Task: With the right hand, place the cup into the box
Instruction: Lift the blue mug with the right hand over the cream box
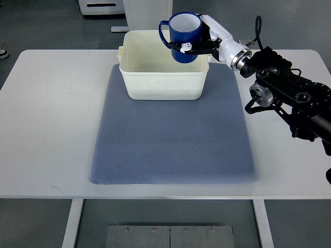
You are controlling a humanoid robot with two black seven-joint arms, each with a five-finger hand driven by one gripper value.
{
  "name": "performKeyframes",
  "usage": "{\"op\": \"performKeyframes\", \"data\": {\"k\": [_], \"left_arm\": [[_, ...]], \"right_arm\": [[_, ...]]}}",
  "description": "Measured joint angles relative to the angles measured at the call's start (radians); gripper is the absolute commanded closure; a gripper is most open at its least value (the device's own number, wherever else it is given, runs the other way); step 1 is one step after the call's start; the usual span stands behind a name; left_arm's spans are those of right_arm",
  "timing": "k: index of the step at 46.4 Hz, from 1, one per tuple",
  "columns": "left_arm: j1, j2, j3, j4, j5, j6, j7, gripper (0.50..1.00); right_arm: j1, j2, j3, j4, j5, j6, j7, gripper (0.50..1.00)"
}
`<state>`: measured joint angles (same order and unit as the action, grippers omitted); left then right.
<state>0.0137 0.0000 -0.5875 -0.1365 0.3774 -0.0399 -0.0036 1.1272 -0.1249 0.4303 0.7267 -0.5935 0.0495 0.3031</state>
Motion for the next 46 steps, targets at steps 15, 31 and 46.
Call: {"op": "performKeyframes", "data": {"k": [15, 31, 46], "left_arm": [[0.0, 0.0, 0.0, 0.0, 0.0, 0.0, 0.0, 0.5], [0.0, 0.0, 0.0, 0.0, 0.0, 0.0, 0.0, 0.5], [0.0, 0.0, 0.0, 0.0, 0.0, 0.0, 0.0, 0.5]], "right_arm": [[0.0, 0.124, 0.004, -0.115, 0.0, -0.113, -0.031, 1.0], [-0.019, 0.125, 0.003, -0.166, 0.035, -0.19, -0.035, 1.0], [-0.044, 0.125, -0.002, -0.159, 0.035, -0.193, -0.034, 1.0]]}}
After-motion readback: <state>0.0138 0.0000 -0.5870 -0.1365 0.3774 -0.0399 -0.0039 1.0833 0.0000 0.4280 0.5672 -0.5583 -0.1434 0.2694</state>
